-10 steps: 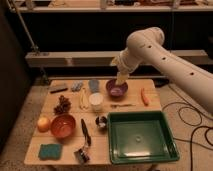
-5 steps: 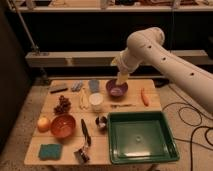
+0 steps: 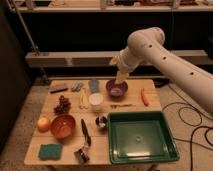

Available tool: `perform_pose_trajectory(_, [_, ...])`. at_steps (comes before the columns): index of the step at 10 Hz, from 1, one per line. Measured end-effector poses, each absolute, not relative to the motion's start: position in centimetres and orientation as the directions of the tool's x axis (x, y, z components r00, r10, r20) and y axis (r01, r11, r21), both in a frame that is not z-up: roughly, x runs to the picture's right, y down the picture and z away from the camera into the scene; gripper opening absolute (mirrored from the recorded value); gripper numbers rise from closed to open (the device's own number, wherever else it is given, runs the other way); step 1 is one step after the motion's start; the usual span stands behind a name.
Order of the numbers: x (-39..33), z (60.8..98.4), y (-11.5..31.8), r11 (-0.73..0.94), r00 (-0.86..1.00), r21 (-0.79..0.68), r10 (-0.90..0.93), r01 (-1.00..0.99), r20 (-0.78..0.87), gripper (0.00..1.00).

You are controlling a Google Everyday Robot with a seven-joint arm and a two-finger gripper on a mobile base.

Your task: Wipe tray with towel

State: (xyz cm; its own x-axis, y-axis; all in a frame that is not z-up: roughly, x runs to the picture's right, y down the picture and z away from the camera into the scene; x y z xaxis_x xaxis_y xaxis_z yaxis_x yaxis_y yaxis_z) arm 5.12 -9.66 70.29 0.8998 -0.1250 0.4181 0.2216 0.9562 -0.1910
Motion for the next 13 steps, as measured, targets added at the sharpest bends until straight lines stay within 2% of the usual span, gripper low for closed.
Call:
perform_pose_trajectory(7, [-10.4,75.6,-13.3,0.932,0.801,-0.119,-0.223,0.342,0.556,0.65])
perform_pose_trajectory(10, [-17.3,80.4,-13.7,0.902,0.782,-0.12,-0.285,0.414,0.554,0.65])
perform_pose_trajectory(13, [-18.9,86.1,-12.3,0.878,0.801,-0.175,-0.304,0.446,0.516,0.65])
